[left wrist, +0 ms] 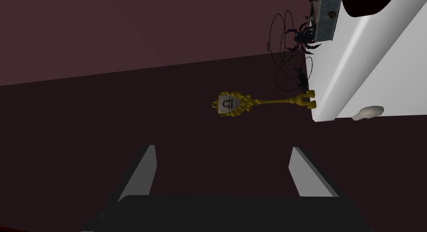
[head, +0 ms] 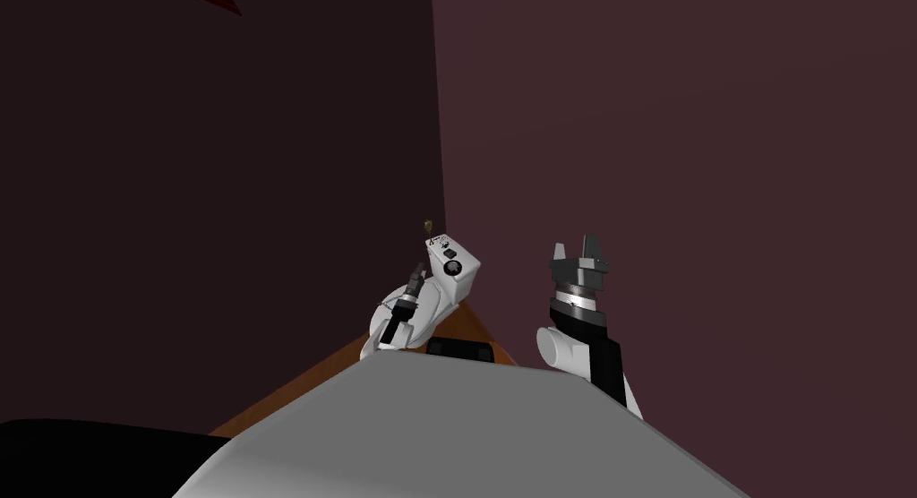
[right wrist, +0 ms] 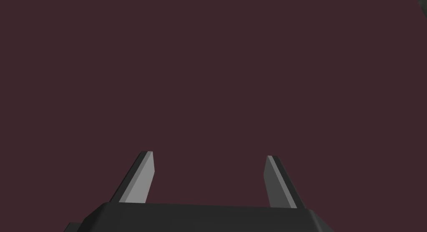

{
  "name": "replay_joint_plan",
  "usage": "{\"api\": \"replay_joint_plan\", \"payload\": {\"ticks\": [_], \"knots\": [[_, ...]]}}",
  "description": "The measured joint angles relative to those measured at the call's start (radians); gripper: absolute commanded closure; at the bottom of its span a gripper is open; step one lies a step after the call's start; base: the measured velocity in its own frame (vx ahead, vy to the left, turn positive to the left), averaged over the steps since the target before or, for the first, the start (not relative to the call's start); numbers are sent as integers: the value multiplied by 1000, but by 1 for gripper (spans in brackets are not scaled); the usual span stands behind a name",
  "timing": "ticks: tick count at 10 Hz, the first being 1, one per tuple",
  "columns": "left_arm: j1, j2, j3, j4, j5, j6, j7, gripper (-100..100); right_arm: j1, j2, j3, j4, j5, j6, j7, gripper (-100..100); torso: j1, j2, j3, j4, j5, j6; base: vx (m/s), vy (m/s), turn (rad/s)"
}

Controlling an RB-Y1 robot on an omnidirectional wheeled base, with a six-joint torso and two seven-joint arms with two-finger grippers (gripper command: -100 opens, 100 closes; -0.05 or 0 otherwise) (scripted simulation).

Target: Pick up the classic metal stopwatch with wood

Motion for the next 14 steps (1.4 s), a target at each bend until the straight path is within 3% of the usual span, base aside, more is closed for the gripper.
{"api": "replay_joint_plan", "payload": {"ticks": [4, 6, 10, 14], "knots": [[-27, -7, -15, 96, 14, -19, -3, -100, 0, 0, 0, 0, 0, 0, 0, 0, 0, -1, -1, 0, 0, 0, 36, -24, -62], [-43, -20, -28, 172, 24, -47, -11, -100, 0, 0, 0, 0, 0, 0, 0, 0, 0, -2, -1, 0, 0, 0, 49, -29, -53], [-45, -31, -47, 242, 42, -66, -10, -100, 0, 0, 0, 0, 0, 0, 0, 0, 1, 0, 0, 0, 0, 0, 37, -13, -40], [-65, -88, -62, 334, 60, -96, -19, -100, 0, 0, 0, 0, 0, 0, 0, 0, 0, -1, -1, 0, 0, 0, 40, -16, -37]]}}
